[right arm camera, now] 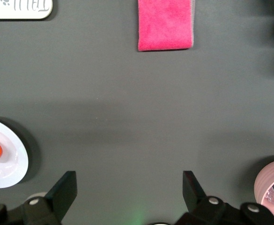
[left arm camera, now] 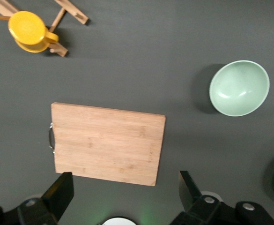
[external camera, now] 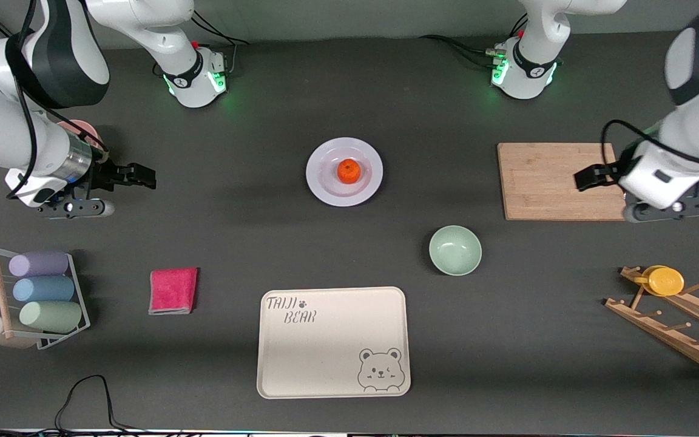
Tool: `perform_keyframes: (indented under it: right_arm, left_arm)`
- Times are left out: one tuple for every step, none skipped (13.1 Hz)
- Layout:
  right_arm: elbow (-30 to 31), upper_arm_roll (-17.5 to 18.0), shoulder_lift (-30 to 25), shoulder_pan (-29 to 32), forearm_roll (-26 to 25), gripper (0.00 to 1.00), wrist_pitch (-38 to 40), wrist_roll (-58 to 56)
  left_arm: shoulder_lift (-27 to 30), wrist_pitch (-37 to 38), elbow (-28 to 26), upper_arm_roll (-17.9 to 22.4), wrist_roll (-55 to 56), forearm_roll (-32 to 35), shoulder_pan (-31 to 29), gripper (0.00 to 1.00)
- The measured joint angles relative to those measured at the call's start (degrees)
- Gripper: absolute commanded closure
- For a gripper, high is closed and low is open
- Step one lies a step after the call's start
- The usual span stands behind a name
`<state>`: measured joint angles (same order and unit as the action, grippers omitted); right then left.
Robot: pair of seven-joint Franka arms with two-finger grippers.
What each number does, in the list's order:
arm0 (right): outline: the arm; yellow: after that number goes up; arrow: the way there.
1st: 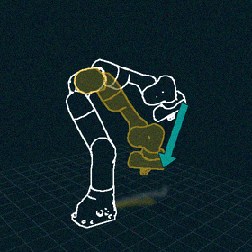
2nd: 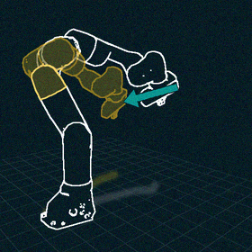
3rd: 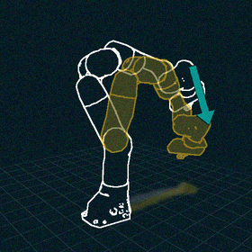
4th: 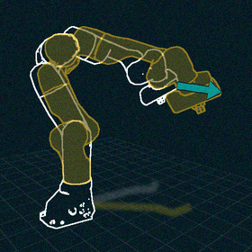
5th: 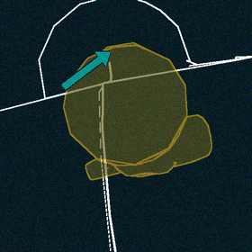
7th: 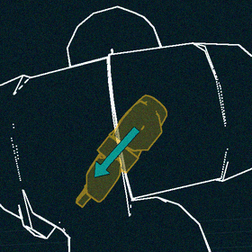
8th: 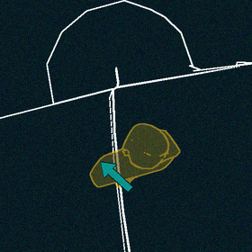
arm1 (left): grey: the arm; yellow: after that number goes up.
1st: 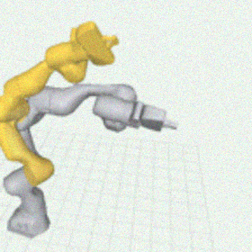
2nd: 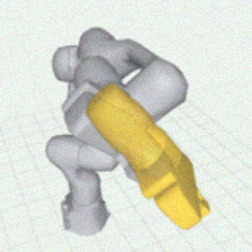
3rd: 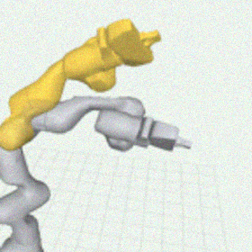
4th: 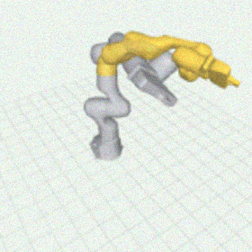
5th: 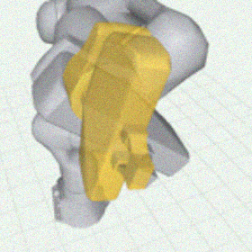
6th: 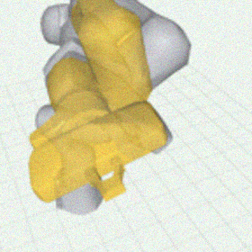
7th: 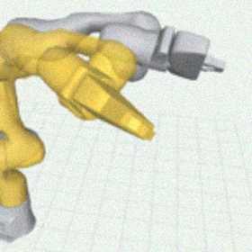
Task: Place orange and plate with both arms
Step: 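Move the right gripper toward the plate rim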
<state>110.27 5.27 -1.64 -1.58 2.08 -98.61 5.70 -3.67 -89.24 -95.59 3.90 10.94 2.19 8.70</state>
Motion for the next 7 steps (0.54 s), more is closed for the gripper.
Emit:
perform_keyframes:
  right_arm:
    - [0.01,0.01,-0.04,-0.69,0.01,0.00,-0.04,0.28]
    - [0.01,0.07,-0.06,-1.31,0.02,0.00,-0.08,0.91]
    - [0.02,0.13,-0.06,-1.93,0.07,0.00,-0.09,1.51]
    - [0.04,0.15,-0.07,-2.72,0.10,0.00,-0.09,2.02]
    - [0.05,0.17,-0.11,-3.38,0.10,0.00,-0.07,2.47]
    - [0.05,0.17,-0.22,-3.74,0.10,0.00,-0.05,2.75]
    - [0.06,0.12,-0.35,-3.77,0.10,0.00,-0.04,2.81]
  left_arm:
    - [0.03,0.57,0.18,-1.23,-0.65,0.01,-2.50,0.00]
    - [0.21,1.10,0.19,-1.95,-1.09,0.01,-4.03,0.00]
    - [0.62,1.56,0.10,-2.44,-1.21,0.01,-4.66,0.00]
    - [1.31,1.70,-0.12,-2.86,-1.21,0.01,-4.69,0.00]
    - [2.29,1.69,-0.55,-3.38,-1.21,0.01,-4.61,0.00]
    - [3.50,1.69,-1.17,-3.83,-1.15,0.01,-4.40,0.00]
    - [4.68,1.69,-1.86,-4.15,-1.07,0.01,-4.16,0.00]
